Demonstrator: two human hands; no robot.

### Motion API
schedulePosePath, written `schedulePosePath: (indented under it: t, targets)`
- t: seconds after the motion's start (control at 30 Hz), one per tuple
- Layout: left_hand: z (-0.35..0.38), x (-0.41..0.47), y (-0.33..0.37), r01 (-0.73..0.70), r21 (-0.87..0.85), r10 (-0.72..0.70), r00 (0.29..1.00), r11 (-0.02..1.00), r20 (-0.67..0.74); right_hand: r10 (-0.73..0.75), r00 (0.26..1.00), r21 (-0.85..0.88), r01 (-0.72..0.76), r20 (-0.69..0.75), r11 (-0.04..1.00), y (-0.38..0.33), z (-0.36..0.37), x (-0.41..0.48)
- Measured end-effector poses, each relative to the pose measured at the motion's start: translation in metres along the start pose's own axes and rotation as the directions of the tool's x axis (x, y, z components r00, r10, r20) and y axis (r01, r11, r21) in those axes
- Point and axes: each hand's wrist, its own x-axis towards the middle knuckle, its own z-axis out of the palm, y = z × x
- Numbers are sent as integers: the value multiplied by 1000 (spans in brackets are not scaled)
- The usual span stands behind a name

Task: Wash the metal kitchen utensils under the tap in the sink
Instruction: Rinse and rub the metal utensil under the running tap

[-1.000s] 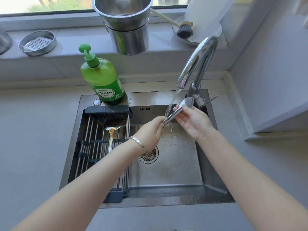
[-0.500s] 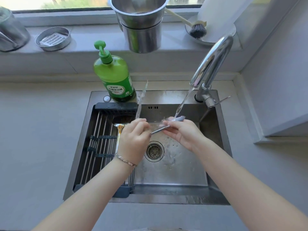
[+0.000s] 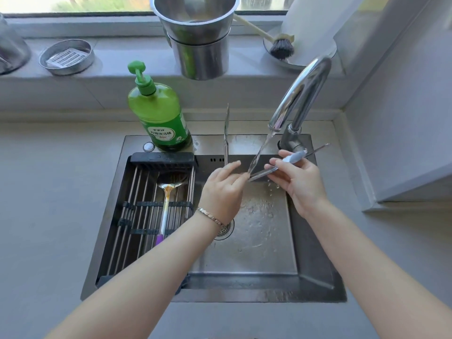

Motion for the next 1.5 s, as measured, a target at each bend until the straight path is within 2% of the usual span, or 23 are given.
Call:
schedulePosePath:
  t: [0.07, 0.13, 0.17, 0.23, 0.3, 0.4, 0.53, 0.67, 0.83, 1.0, 1.13, 1.2, 1.3, 1.43, 1.5]
  targets:
    - [1, -4, 2, 14, -46, -10, 997, 999, 72, 88, 996, -2, -88, 0, 996, 4, -13, 5]
    - [3, -9, 4, 118, -96, -94, 970, 988, 226, 202, 979, -88, -203, -27, 975, 14, -28, 13]
    - [6, -10, 4, 226, -113, -178, 926, 967, 334, 253, 965, -135, -260, -68, 956, 21, -36, 20]
    - [14, -12, 0, 436, -63, -337, 771, 898, 540, 288, 939, -188, -322, -189, 928, 29, -48, 33]
    - [21, -15, -3, 573, -24, -435, 648, 819, 626, 246, 928, -196, -306, -281, 932, 29, -57, 48]
    - [32, -21, -10, 709, -25, -503, 525, 705, 686, 109, 922, -272, -220, -370, 937, 19, -64, 74]
    - [48, -33, -18, 776, 8, -541, 432, 630, 722, -16, 921, -348, -131, -389, 928, 5, -63, 98]
    - [62, -49, -24, 793, 52, -556, 378, 608, 740, -79, 913, -350, -73, -399, 934, 8, -60, 112]
    - [75, -58, -25, 787, 86, -576, 367, 611, 731, -102, 937, -515, -92, -335, 852, -2, -59, 122]
    - [88, -66, -17, 771, 116, -563, 344, 626, 752, -78, 954, -584, -112, -291, 804, -10, -59, 114]
    - [103, -75, -11, 755, 118, -553, 355, 645, 753, -30, 954, -604, -165, -298, 780, 18, -64, 95]
    - [114, -79, -10, 747, 125, -549, 352, 652, 758, 48, 951, -573, -223, -305, 789, 40, -65, 86]
    - [137, -86, -10, 719, 167, -537, 323, 675, 779, 129, 951, -576, -275, -281, 770, 70, -72, 73]
    - [175, -96, -13, 676, 235, -535, 275, 698, 799, 128, 967, -650, -243, -221, 720, 101, -86, 68]
    - [184, -98, -13, 659, 236, -521, 276, 714, 808, 113, 976, -677, -210, -186, 706, 103, -87, 61]
